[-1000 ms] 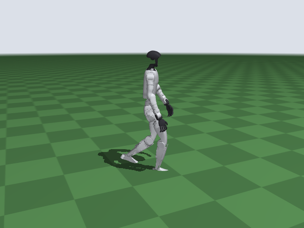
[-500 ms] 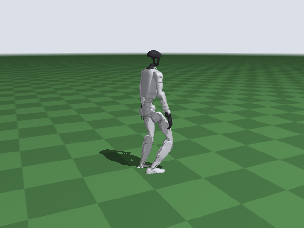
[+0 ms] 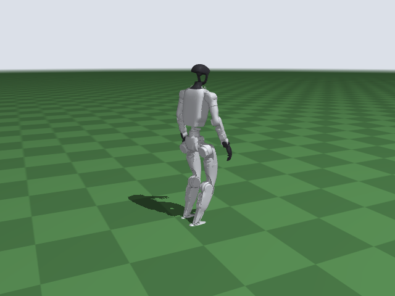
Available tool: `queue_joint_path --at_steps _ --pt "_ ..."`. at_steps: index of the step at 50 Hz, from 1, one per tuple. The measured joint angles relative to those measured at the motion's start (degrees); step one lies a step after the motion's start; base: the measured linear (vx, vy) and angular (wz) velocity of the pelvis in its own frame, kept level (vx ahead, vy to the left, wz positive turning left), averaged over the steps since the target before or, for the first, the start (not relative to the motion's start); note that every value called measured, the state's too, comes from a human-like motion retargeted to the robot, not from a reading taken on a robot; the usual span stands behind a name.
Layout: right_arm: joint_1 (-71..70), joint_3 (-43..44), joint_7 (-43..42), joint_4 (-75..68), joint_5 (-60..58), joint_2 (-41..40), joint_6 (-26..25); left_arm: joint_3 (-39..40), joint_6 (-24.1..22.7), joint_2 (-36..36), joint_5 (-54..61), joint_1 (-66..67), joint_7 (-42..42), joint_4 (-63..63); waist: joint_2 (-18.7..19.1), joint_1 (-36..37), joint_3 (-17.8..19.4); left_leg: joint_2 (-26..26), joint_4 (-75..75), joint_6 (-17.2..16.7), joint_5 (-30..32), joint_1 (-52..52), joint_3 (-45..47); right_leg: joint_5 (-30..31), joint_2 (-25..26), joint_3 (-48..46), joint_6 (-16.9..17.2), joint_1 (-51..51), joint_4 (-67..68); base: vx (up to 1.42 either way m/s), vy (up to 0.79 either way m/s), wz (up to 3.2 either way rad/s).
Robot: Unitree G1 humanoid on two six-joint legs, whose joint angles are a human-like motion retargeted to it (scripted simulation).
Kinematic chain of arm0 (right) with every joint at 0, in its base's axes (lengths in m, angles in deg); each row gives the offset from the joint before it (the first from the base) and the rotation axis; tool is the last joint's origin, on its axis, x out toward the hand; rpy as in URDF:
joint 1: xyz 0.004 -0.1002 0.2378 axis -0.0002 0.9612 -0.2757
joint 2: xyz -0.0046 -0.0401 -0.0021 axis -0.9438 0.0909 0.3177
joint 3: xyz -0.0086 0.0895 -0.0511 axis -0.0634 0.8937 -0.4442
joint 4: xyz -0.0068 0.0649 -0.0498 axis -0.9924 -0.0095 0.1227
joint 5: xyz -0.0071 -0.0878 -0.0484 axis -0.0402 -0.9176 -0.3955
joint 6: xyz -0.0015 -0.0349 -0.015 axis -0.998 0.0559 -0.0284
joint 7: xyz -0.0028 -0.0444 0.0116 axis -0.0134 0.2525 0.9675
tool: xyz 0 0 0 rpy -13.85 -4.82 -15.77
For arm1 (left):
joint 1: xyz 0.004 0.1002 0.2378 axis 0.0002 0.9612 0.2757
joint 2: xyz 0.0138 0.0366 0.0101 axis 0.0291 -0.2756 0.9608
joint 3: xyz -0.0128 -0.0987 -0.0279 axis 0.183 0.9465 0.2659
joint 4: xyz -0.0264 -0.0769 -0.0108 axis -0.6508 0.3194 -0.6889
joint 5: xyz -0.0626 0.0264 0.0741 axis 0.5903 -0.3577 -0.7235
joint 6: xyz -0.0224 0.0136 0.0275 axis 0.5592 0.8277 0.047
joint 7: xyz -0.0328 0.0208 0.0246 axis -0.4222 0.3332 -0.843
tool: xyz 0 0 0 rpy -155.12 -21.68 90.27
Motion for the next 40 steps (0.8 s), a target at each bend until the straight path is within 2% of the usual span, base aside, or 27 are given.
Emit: queue_joint_path --at_steps 8,13,20,25,33,40 --pt "0.76 2.27 -3.58 4.48 7.06 0.71 2.45 1.95 -1.27 0.04 5.37 1.60 2.33 3.43 1.08 0.87 -1.11 1.14 -2.23 -1.22 0.46 1.92 -0.92 1.49 1.48 -0.82 -0.90 2.63 -3.04 0.02 -0.06 0.26" --pt "-1.54 6.44 -8.07 9.38 14.88 2.92 4.51 6.36 -3.12 1.79 12.54 1.60 6.49 10.22 1.73 1.56 -2.23 1.37 -3.95 -1.79 0.84 3.46 -1.42 1.61 1.86 -0.98 -1.48 3.94 -3.79 0.05 -0.07 0.24" --pt "-9.17 15.51 -16.99 19.34 29.52 7.47 9.01 16.18 -8.32 8.28 24.38 -5.31 16.17 28.98 3.19 2.87 -4.31 2.06 -3.68 -2.48 0.64 4.51 -2.01 1.56 2.82 -1.09 -2.90 5.64 -4.31 0.03 -0.09 0.22" --pt "-22.64 19.03 -22.79 34.22 35.65 13.75 13.66 19.64 -11.93 16.98 24.81 -16.40 22.16 47.03 4.57 2.90 -6.62 2.79 -0.74 -2.57 -0.54 3.79 -2.75 0.86 3.82 -1.42 -4.03 6.11 -3.43 -0.02 -0.10 0.23" --pt "-57.15 15.60 -35.19 59.37 26.74 20.10 17.72 18.06 -11.54 30.67 14.61 -45.56 32.82 70.90 6.75 1.95 -8.95 3.97 6.30 -3.86 -3.22 -1.10 -4.92 -1.89 5.73 -2.30 -6.22 2.92 1.24 -0.03 -0.11 0.31" --pt "-80.74 8.68 -44.56 74.60 13.51 19.92 16.63 10.47 -8.94 36.61 6.97 -69.34 39.43 84.18 8.40 1.55 -9.66 4.76 14.47 -6.98 -5.72 -6.71 -7.34 -5.16 7.28 -4.30 -7.72 -0.57 6.86 -0.04 -0.09 0.48"
